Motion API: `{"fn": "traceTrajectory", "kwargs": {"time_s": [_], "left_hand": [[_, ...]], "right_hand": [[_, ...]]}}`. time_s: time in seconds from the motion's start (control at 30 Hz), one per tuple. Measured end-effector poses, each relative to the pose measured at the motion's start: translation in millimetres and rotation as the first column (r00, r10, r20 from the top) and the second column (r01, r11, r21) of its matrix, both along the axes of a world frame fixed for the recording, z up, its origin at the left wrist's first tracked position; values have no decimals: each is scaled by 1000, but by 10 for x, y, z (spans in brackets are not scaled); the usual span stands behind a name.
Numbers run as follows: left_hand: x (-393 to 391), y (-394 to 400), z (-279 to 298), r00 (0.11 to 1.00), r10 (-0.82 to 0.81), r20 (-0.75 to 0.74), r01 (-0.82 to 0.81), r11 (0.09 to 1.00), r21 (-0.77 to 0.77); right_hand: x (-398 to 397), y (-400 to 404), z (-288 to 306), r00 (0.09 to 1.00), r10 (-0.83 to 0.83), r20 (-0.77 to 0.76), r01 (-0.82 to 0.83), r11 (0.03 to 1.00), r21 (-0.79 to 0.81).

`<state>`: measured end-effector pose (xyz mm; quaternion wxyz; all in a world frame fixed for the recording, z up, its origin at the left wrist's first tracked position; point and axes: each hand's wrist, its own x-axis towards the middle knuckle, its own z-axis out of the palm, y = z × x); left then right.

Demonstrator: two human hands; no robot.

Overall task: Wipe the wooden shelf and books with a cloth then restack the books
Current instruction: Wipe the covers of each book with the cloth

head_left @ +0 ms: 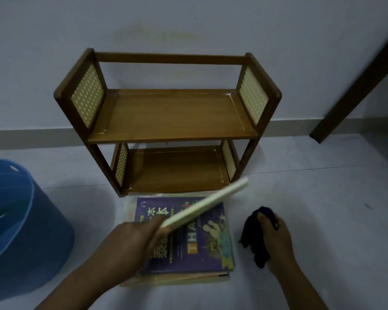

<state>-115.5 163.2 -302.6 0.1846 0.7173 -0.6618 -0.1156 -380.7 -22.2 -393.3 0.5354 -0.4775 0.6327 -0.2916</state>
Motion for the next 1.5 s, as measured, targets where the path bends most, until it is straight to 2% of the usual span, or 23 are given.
{"fn": "traceTrajectory", "kwargs": {"time_s": [0.03,0.1,0.2,0.3,0.37,0.4,0.43,0.5,0.63,0.7,0.73,0.87,0.93,1.0,1.07,1.13,1.17,1.23,1.33,1.37,1.4,1.43,1.5], "left_hand": [[-21,-9,103,980,108,-169,-105,994,23],[-37,20,130,827,293,-480,-247,956,158],[-143,72,-148,651,467,-599,-397,882,255],[-220,159,-574,541,634,-552,-526,768,365],[-147,243,-823,622,653,-432,-547,757,357],[-89,304,-919,721,591,-363,-494,805,329],[-27,348,-1043,822,489,-291,-404,862,306],[41,416,-1216,916,340,-212,-261,908,326],[46,464,-1406,881,342,-328,-244,920,305],[47,479,-1430,882,342,-323,-243,920,309],[58,485,-1433,889,337,-310,-239,919,314],[40,494,-1423,900,329,-286,-225,913,341],[35,483,-1412,899,343,-273,-237,904,356],[39,467,-1400,900,354,-256,-251,898,360],[27,450,-1408,902,347,-257,-247,903,351],[32,452,-1426,893,350,-282,-247,906,343],[24,477,-1450,896,343,-282,-239,908,343],[27,501,-1488,902,331,-278,-231,913,336],[42,484,-1523,891,349,-290,-237,903,359],[52,483,-1528,892,349,-288,-236,902,363],[54,486,-1523,895,345,-283,-234,902,362],[49,477,-1515,896,345,-280,-237,903,357],[27,465,-1492,899,345,-271,-245,907,342]], "right_hand": [[1,-27,110,1000,-20,17,21,999,-41],[33,-70,312,998,-54,22,57,989,-135],[186,-45,540,1000,8,11,-5,962,-272],[462,64,460,983,136,-119,-172,909,-379],[633,205,284,938,249,-242,-331,852,-406],[725,318,150,894,310,-323,-425,816,-392],[795,461,26,829,359,-429,-524,767,-371],[907,859,-212,633,393,-667,-731,588,-347],[1156,1590,-282,399,547,-736,-913,164,-373],[1232,1384,-288,343,542,-767,-926,60,-372],[1262,1172,-322,368,515,-774,-922,96,-375],[1395,352,-323,552,333,-764,-773,549,-319],[1486,396,-267,550,305,-777,-734,621,-276],[1595,726,-255,526,330,-783,-768,580,-272],[1641,1146,-262,495,417,-762,-854,392,-341],[1639,1222,-226,387,492,-780,-921,165,-353],[1618,1114,-238,346,501,-793,-935,111,-337],[1488,802,-230,335,503,-797,-942,195,-273],[1196,522,-212,457,298,-838,-824,496,-273],[1136,651,-237,457,277,-845,-823,493,-283],[1077,881,-255,458,330,-825,-854,420,-307],[1021,1151,-285,451,401,-797,-890,274,-366],[900,1535,-304,334,491,-805,-901,-83,-425]]}}
